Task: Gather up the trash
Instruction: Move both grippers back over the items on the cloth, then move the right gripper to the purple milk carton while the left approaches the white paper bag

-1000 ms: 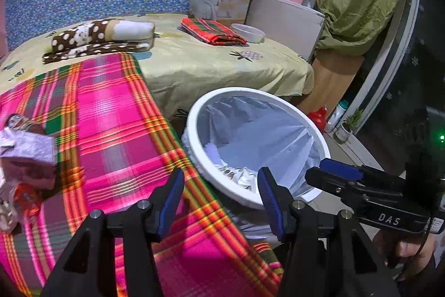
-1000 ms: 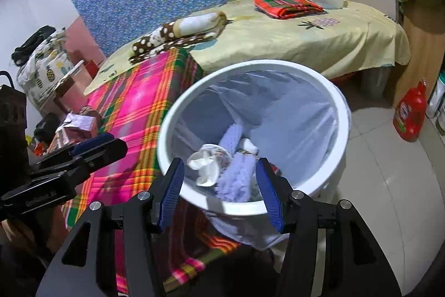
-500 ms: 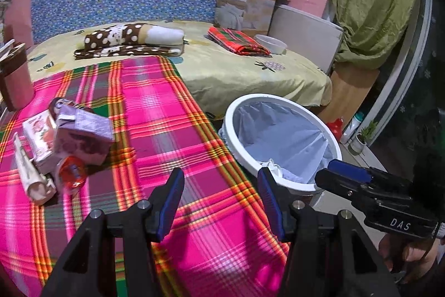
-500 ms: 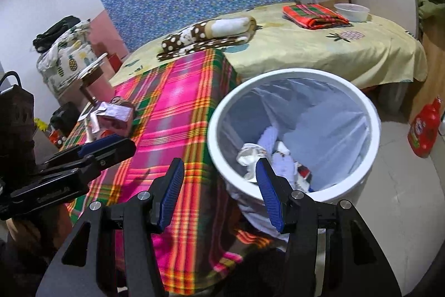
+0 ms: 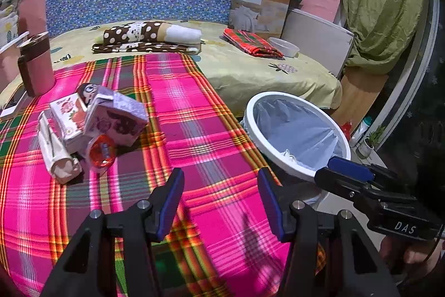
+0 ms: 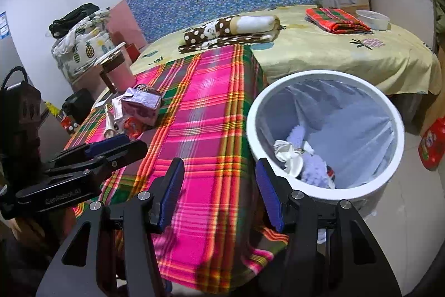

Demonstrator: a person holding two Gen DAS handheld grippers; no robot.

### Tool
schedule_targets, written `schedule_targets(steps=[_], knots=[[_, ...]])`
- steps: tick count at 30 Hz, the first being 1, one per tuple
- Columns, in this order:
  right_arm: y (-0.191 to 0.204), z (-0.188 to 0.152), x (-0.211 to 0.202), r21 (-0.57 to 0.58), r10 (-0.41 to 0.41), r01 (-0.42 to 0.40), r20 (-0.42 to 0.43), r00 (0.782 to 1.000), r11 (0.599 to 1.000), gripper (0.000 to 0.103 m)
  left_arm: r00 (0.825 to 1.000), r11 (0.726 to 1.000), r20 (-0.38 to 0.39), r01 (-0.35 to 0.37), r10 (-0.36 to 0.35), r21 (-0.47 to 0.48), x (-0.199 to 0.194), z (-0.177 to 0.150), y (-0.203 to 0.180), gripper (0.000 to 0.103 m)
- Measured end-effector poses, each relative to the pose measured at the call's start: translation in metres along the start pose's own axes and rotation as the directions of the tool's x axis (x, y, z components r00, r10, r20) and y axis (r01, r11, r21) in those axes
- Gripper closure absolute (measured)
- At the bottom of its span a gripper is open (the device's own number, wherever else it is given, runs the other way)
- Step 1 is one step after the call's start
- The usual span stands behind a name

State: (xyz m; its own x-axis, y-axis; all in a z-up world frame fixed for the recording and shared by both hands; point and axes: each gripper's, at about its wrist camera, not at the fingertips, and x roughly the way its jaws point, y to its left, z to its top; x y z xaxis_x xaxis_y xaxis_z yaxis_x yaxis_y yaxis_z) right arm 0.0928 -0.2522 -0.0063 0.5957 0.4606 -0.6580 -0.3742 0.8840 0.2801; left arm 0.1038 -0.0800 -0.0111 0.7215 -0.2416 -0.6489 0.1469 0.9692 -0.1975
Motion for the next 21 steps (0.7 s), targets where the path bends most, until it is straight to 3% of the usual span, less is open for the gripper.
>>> schedule_targets(steps=[21], knots=[[0.047, 0.0, 0.031, -0.096, 0.078, -0.087, -0.094, 0.993, 0.992, 0.048, 0.987, 0.973, -0.003, -0.156, 0.158, -0.172, -0.023, -0.025, 0.091, 0.046]])
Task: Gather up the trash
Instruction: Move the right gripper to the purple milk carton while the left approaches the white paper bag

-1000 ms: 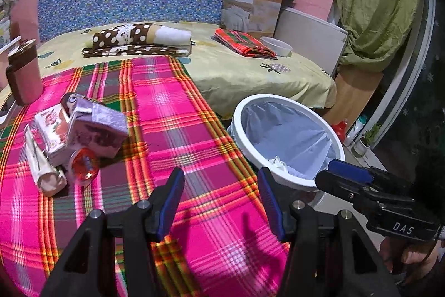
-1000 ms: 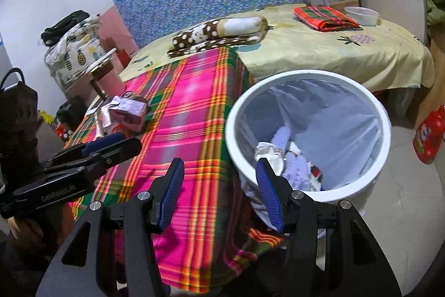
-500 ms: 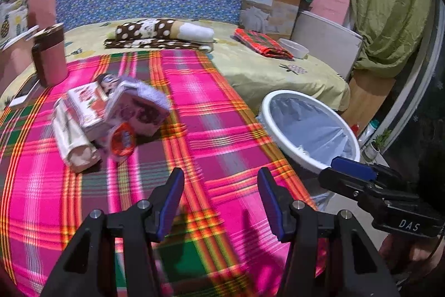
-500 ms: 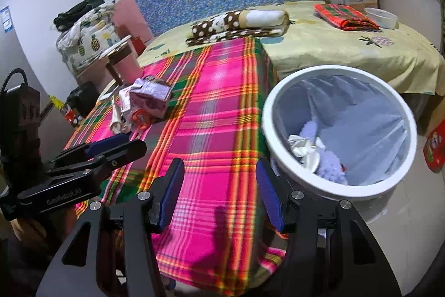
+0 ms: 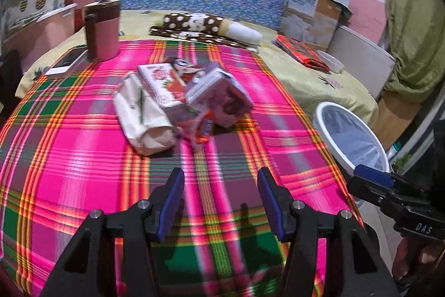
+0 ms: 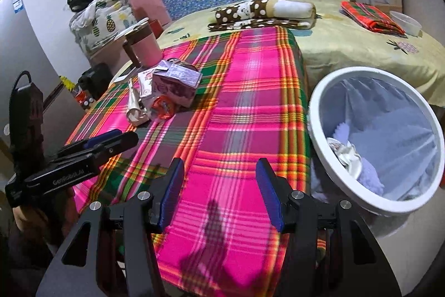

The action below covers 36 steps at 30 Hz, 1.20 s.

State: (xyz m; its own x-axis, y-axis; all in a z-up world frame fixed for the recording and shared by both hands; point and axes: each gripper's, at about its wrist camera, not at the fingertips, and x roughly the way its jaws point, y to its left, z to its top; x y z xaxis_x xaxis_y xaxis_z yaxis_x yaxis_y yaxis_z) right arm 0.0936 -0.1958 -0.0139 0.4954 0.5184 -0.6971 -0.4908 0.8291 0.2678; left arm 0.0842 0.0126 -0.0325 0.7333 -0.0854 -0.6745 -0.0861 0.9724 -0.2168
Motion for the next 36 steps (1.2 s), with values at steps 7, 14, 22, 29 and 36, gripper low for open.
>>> schedule_targets(steps=[7, 14, 22, 29, 36], knots=[[0.009, 0.01, 0.011, -0.027, 0.009, -0.009, -0.003, 1.0, 1.0, 0.048, 0.999, 0.997, 0.026, -0.042, 0.044, -0.064, 0.001, 0.014, 0.026, 0.046], [0.016, 0.024, 0.023, -0.075, 0.011, -0.01, 0.013, 1.0, 0.997, 0.048, 0.997, 0.991, 0.032, -0.06, 0.064, -0.119, 0.011, 0.026, 0.043, 0.046], [0.02, 0.041, 0.041, -0.138, 0.01, -0.008, 0.012, 1.0, 0.99, 0.048, 0.996, 0.983, 0.01, -0.087, 0.09, -0.16, 0.032, 0.038, 0.051, 0.046], [0.024, 0.055, 0.062, -0.209, 0.004, -0.006, -0.009, 1.0, 0.978, 0.048, 0.995, 0.984, -0.006, -0.101, 0.101, -0.148, 0.045, 0.041, 0.054, 0.048], [0.031, 0.067, 0.078, -0.293, 0.03, -0.036, -0.027, 0.999, 0.955, 0.04, 0.995, 0.985, -0.006, -0.102, 0.102, -0.141, 0.045, 0.039, 0.06, 0.057]])
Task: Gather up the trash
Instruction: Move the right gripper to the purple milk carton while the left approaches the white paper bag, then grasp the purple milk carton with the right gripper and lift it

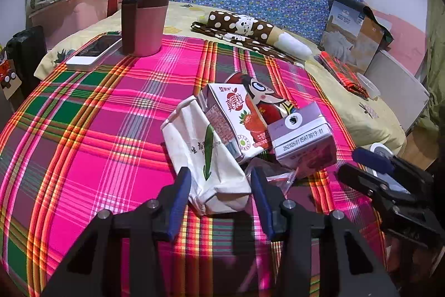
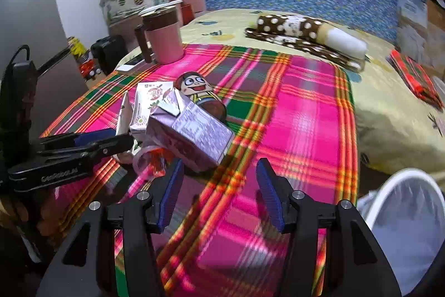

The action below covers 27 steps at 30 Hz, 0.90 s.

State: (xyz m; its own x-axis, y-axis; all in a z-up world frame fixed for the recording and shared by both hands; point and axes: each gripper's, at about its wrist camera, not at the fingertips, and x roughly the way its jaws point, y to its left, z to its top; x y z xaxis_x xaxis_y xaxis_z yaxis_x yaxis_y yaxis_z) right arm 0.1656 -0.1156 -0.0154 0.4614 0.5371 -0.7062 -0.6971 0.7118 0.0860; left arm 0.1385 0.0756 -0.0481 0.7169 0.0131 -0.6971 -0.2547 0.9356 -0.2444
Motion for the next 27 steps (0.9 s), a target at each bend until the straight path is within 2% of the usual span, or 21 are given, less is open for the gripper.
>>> schedule_targets(steps=[1, 7, 15, 21, 23, 25, 27], knots=[[0.0, 0.002, 0.002, -0.009, 0.006, -0.006, -0.002, 1.0, 1.0, 0.037, 1.0, 1.0, 0.001, 0.002, -0.002, 0.002, 0.0, 0.0, 0.001, 0.057], [0.002, 0.013, 0.008, -0.053, 0.059, -0.059, 0.006, 0.998, 0.997, 0.037, 1.0, 1.0, 0.002, 0.02, -0.02, 0.007, -0.001, -0.001, 0.003, 0.057], [0.016, 0.023, 0.016, -0.213, 0.078, -0.083, -0.029, 0.997, 0.974, 0.037, 0.999, 0.999, -0.003, 0.038, -0.038, 0.002, -0.003, -0.003, 0.009, 0.057], [0.008, 0.028, 0.022, -0.191, 0.115, -0.124, -0.057, 0.992, 0.974, 0.037, 0.999, 0.999, -0.005, 0.042, -0.042, 0.004, -0.005, -0.005, 0.009, 0.058], [0.006, 0.027, 0.02, -0.16, 0.146, -0.154, -0.058, 0.988, 0.975, 0.043, 0.999, 0.999, -0.005, 0.04, -0.04, 0.005, -0.005, -0.006, 0.009, 0.058], [0.006, 0.026, 0.021, -0.149, 0.141, -0.149, -0.062, 0.988, 0.977, 0.058, 0.999, 0.999, -0.005, 0.038, -0.038, 0.004, -0.005, -0.006, 0.009, 0.058], [0.007, 0.023, 0.02, -0.132, 0.141, -0.149, -0.064, 0.988, 0.98, 0.059, 0.999, 0.999, -0.005, 0.036, -0.036, 0.004, -0.006, -0.006, 0.009, 0.058]])
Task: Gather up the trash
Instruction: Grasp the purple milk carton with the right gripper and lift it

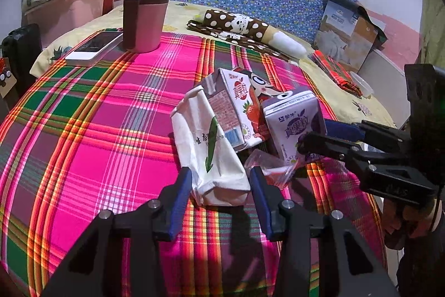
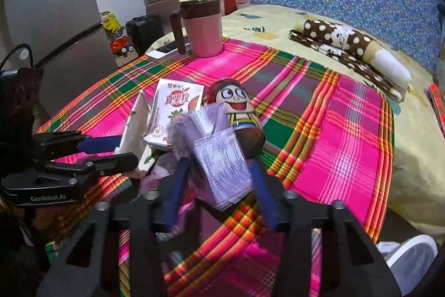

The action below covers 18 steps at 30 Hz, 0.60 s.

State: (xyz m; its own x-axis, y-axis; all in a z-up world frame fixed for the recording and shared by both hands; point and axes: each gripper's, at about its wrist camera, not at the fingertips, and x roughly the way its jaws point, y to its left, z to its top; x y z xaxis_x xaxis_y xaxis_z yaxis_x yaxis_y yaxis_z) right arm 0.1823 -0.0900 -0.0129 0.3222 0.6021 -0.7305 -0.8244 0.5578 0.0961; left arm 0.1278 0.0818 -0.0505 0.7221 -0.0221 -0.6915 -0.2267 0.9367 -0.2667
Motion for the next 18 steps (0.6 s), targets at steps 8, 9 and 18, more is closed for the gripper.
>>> schedule_targets(steps=[8, 9, 18], knots=[[0.005, -0.015, -0.012, 0.082, -0.015, 0.013, 0.02, 1.0, 0.997, 0.094, 1.0, 1.0, 0.004, -0.013, 0.013, 0.009, -0.004, -0.003, 0.0, 0.062], [0.005, -0.018, -0.014, 0.096, -0.017, 0.015, 0.021, 1.0, 0.995, 0.094, 1.0, 1.0, 0.004, -0.014, 0.014, 0.011, -0.005, -0.004, -0.001, 0.062], [0.002, -0.022, -0.025, 0.137, -0.016, 0.007, 0.068, 0.998, 0.99, 0.064, 1.0, 1.0, 0.0, -0.017, 0.017, 0.014, -0.012, -0.011, -0.003, 0.063]])
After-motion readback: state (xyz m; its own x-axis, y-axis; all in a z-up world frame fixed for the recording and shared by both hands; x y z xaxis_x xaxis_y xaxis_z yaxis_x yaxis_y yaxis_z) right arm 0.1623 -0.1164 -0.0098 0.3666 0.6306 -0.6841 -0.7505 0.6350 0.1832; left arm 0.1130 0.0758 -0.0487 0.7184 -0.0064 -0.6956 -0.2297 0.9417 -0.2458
